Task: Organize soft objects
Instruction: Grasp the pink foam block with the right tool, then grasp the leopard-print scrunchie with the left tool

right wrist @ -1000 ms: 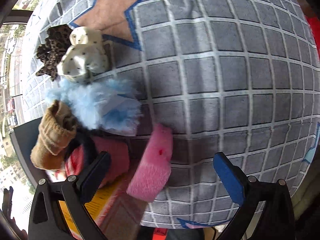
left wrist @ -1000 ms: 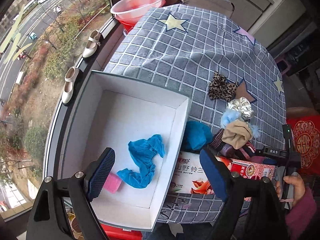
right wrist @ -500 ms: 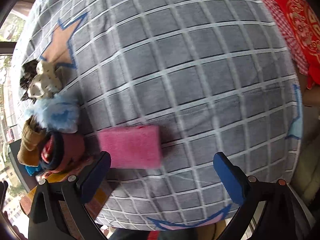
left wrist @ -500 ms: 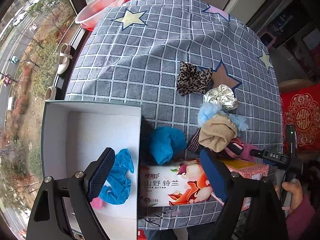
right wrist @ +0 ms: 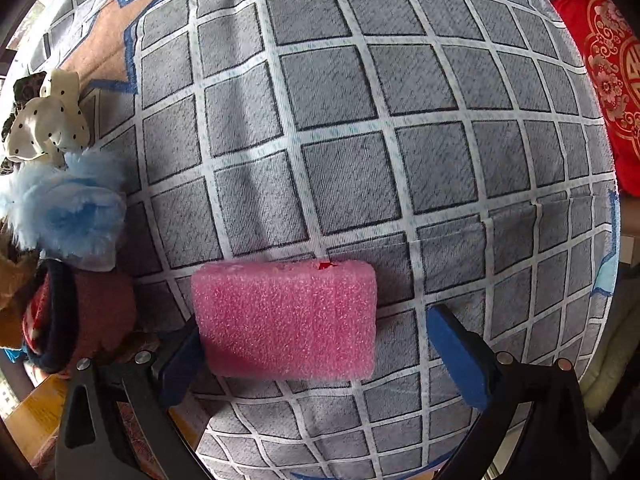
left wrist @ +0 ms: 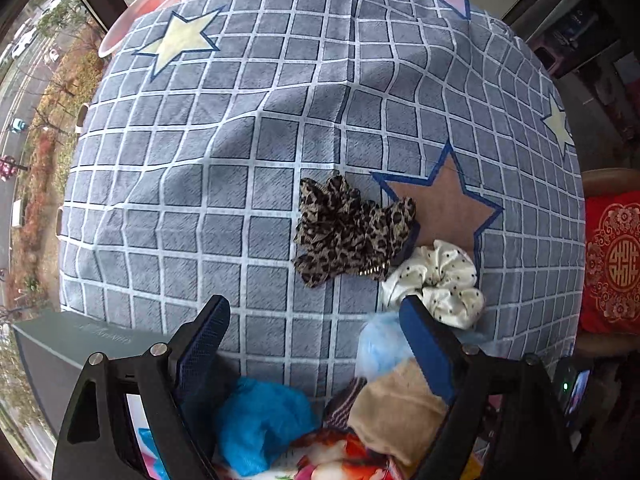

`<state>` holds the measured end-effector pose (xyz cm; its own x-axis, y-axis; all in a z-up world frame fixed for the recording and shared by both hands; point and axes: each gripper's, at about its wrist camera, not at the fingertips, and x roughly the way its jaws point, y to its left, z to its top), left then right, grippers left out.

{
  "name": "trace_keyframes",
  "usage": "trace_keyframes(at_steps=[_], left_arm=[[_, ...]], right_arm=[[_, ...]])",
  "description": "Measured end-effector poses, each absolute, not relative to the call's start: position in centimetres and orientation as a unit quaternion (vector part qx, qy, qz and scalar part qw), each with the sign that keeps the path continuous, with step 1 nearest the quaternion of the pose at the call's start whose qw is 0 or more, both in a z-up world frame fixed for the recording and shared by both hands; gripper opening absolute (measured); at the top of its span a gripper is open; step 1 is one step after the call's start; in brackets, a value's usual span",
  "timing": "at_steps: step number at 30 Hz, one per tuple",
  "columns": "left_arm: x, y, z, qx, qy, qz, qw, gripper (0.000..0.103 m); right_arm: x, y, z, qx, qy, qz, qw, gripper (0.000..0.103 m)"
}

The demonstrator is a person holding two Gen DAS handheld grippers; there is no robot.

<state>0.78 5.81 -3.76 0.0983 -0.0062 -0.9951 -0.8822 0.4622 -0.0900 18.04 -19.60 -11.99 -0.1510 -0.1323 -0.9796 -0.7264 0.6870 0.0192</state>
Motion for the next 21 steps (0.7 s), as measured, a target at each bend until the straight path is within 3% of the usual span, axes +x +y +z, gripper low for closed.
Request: trace_keyframes(at_steps=[14, 16, 18, 19, 20, 21], left_arm=[[4.8, 9.1, -10.6, -0.411, 0.608, 0.337, 0.589, 0.089], [5.1, 9.1, -10.8, -0.406, 0.613, 0.331, 0.592, 0.088], [5.2, 9.0, -10.9, -0.417, 0.606, 0.314, 0.600, 0.075], [5.1, 9.0, -10.8, -0.431, 0.595, 0.301, 0.607, 0.068], [4.9, 8.8, -10.8, -0.440, 0.587, 0.293, 0.614, 0.052], [5.1, 8.5, -10.4, -0.444, 0.578, 0.284, 0.622, 0.030]], right_arm=[[17.6, -19.5, -11.8, -0.317, 0.704, 0.272, 0.574, 0.103], [17.1, -19.4, -11.6, -0.328, 0.696, 0.281, 0.573, 0.099], [16.8, -19.2, -10.9, -0.334, 0.681, 0.296, 0.580, 0.085], [16.6, -19.1, -10.5, -0.337, 0.674, 0.303, 0.584, 0.073], [16.5, -19.1, -10.1, -0.340, 0.667, 0.310, 0.586, 0.071], [16.4, -19.0, -10.1, -0.336, 0.669, 0.320, 0.580, 0.071]])
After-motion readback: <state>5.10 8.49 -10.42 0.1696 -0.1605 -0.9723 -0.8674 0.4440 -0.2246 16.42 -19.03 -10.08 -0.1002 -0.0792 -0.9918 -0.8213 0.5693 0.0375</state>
